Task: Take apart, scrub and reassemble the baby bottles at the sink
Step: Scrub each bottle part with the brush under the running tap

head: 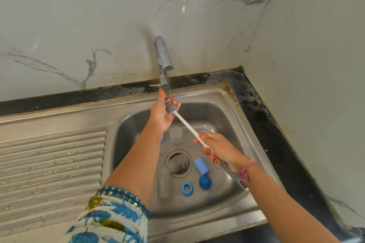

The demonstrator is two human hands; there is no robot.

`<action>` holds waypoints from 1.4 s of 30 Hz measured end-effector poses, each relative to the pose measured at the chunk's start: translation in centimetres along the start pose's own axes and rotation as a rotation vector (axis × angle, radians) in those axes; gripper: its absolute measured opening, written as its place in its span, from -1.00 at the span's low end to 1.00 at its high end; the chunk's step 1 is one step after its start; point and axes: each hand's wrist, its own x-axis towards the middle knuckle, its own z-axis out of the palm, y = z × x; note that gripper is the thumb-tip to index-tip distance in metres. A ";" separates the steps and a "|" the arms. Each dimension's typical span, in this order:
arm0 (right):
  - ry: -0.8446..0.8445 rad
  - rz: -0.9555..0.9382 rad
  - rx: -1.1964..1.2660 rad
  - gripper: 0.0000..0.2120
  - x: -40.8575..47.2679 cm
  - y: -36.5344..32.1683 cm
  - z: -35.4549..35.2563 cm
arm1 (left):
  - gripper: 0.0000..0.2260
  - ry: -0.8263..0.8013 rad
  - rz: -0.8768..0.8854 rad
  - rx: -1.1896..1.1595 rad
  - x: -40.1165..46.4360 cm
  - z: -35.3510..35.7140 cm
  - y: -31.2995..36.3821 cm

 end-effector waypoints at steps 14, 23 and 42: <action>-0.083 0.122 0.107 -0.64 -2.8 0.6 -1.3 | -0.72 -0.080 -0.030 0.067 -0.2 0.0 0.8; 0.219 -0.138 -0.677 -0.76 -1.8 1.0 -0.9 | -0.71 0.199 0.078 0.490 -0.1 2.3 -0.1; 0.428 -0.168 -1.143 -0.63 -2.0 2.7 -0.3 | -0.68 0.301 0.146 0.354 0.2 2.3 -1.4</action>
